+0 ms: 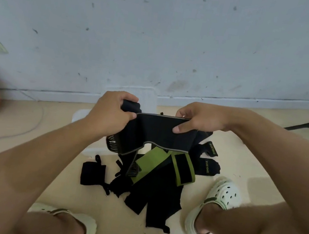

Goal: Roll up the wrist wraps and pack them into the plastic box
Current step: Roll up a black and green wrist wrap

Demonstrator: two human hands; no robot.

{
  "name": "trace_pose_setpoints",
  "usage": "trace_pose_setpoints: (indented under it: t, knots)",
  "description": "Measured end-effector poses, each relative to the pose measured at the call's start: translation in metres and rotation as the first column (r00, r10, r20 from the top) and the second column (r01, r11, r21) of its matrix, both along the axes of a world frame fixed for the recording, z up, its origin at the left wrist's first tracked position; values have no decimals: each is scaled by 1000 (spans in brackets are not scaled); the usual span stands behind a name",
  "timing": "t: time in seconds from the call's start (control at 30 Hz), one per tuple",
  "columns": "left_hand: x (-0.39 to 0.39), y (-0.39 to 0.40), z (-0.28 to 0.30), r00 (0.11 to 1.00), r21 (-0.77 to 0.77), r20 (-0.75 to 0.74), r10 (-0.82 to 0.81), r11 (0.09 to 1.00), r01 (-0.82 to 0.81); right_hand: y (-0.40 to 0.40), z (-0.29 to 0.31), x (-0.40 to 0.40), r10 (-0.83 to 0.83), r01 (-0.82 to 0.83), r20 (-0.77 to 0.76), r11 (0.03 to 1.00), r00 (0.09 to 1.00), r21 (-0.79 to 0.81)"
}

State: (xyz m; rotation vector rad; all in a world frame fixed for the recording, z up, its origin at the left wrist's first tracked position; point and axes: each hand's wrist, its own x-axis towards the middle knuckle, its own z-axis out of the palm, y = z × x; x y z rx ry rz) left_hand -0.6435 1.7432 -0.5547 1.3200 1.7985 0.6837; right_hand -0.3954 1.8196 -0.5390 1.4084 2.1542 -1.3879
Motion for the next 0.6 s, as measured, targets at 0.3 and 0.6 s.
trace_pose_setpoints:
  t: [0.3,0.6]
  knots:
    - [-7,9,-8,991,0,-74,113,994,-114,9,0,29,-39,62,234,994,971,-92]
    - [1,9,-2,992,60,37,117,991,-119,-4,8,21,68,-86,172,991,983,99]
